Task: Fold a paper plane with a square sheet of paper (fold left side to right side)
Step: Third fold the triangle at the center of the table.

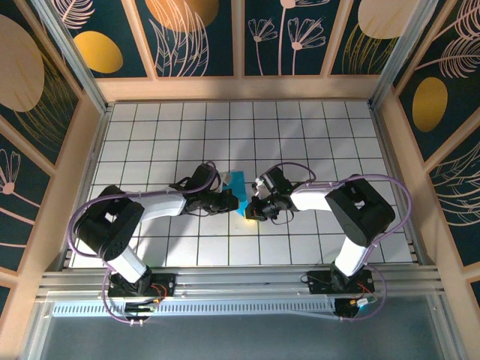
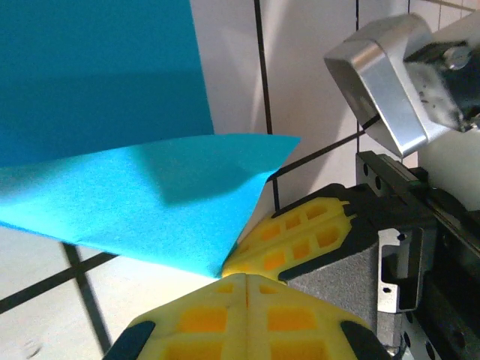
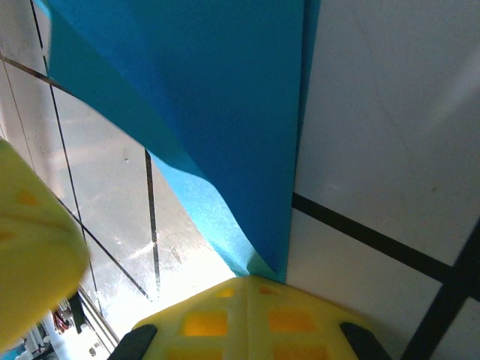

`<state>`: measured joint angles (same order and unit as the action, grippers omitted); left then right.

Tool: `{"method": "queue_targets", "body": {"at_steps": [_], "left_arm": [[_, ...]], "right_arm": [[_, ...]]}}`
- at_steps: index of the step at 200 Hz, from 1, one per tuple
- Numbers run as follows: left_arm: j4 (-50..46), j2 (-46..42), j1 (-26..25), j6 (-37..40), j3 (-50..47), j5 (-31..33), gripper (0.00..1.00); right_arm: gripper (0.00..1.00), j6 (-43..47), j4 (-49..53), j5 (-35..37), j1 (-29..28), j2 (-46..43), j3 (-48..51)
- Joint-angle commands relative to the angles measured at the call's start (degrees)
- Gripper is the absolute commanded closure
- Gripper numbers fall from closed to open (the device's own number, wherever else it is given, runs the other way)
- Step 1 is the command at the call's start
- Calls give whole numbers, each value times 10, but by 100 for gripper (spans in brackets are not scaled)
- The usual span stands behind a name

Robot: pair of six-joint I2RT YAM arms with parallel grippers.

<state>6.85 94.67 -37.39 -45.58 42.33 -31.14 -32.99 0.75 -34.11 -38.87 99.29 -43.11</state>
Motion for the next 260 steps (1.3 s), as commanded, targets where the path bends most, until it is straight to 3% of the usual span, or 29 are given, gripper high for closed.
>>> {"method": "queue_targets", "body": {"at_steps": [1, 125, 260], "left_arm": [[56, 24, 0, -26, -1, -26, 97], [63, 87, 0, -28, 23, 10, 98], [11, 115, 7, -29, 42, 64, 99]], "right_arm": [[100, -5, 83, 83, 8, 35, 13], [100, 8, 111, 91, 7, 39, 3], [100, 26, 166, 119, 3, 50, -14]]}}
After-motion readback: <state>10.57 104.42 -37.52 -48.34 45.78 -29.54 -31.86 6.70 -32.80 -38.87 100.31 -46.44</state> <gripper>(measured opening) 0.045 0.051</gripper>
